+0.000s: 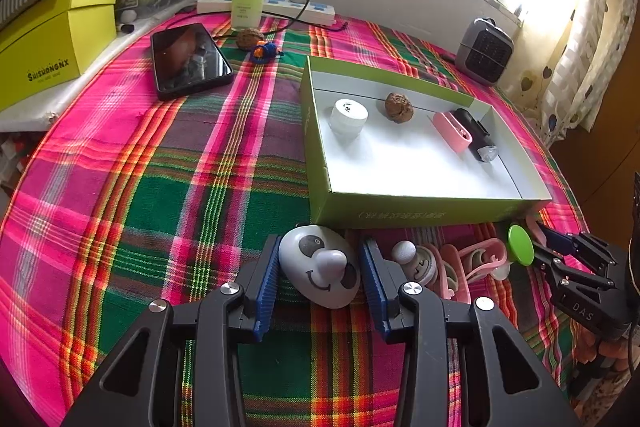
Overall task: Organize objects
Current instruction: 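Grasp the pink clip with the right tool while the left tool grasps the white panda-face toy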
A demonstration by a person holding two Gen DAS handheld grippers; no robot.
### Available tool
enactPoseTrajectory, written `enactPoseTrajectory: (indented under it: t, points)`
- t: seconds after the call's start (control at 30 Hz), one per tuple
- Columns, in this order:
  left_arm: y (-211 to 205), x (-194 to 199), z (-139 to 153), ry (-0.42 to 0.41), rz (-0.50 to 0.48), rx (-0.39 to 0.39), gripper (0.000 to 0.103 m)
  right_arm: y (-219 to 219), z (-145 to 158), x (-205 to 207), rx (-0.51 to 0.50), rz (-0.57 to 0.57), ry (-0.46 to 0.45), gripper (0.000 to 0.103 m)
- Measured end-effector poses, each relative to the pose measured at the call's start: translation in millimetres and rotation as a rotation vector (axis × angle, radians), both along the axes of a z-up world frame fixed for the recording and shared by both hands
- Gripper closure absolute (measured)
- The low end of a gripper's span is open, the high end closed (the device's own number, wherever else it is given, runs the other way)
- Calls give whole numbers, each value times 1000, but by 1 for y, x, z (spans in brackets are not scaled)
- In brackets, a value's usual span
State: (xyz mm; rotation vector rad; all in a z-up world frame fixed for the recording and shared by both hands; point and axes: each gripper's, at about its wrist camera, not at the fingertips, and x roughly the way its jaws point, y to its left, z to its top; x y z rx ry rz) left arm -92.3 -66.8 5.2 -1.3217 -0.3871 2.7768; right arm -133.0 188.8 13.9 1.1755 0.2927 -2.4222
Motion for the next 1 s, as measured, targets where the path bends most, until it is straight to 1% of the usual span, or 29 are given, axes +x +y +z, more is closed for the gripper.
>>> enactPoseTrajectory:
  t: [0.03, 0.17, 0.3, 0.37, 0.8, 1.0]
  points:
    - [-2, 1, 0, 0, 0, -1, 66, 0, 0, 0, 0, 0, 0, 66]
    - [-1, 0, 0, -1, 0, 2, 66, 0, 1, 1, -6, -4, -1, 78]
    - [-1, 0, 0, -1, 1, 1, 66, 0, 1, 2, -8, -3, -1, 80]
    - [-1, 1, 0, -1, 1, 0, 66, 0, 1, 2, -11, -6, -2, 84]
    - [-5, 4, 2, 6, 0, -3, 69, 0, 1, 9, -33, -9, -10, 84]
    - [-6, 5, 5, 17, -4, -6, 74, 0, 2, 12, -44, -7, -12, 84]
